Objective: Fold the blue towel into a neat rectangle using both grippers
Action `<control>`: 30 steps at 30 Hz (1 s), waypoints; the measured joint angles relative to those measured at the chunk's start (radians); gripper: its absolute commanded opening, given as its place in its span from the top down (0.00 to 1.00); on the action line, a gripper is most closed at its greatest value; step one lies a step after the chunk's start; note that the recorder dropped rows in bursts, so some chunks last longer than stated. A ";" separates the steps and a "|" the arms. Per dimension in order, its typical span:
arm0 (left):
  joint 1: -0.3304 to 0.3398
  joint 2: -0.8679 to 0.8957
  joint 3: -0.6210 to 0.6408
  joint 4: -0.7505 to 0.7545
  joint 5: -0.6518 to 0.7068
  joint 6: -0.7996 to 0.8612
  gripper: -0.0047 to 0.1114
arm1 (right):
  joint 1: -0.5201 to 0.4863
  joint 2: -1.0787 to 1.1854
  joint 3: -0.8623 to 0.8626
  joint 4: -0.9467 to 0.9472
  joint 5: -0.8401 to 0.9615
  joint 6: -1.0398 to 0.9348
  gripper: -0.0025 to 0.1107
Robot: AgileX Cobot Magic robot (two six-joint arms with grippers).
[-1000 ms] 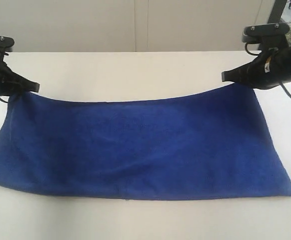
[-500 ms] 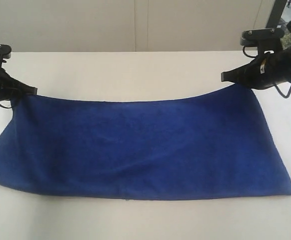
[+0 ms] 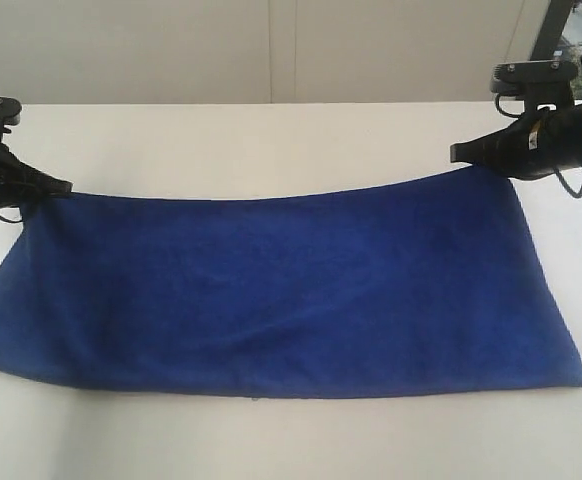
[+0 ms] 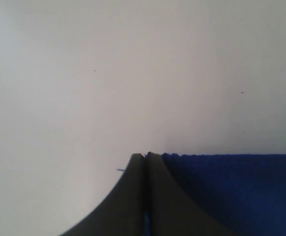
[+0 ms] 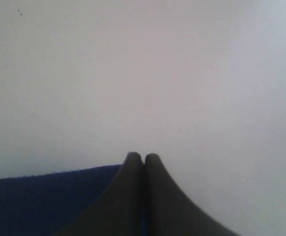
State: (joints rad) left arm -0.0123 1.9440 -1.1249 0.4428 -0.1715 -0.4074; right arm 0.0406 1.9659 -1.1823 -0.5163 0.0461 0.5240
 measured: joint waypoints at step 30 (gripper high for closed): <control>0.024 -0.117 0.000 0.000 0.199 0.002 0.57 | 0.000 -0.096 -0.001 0.030 0.170 0.000 0.79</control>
State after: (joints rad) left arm 0.0119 1.8269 -1.1249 0.4428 0.0274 -0.4058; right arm 0.0406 1.8697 -1.1831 -0.4864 0.2164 0.5240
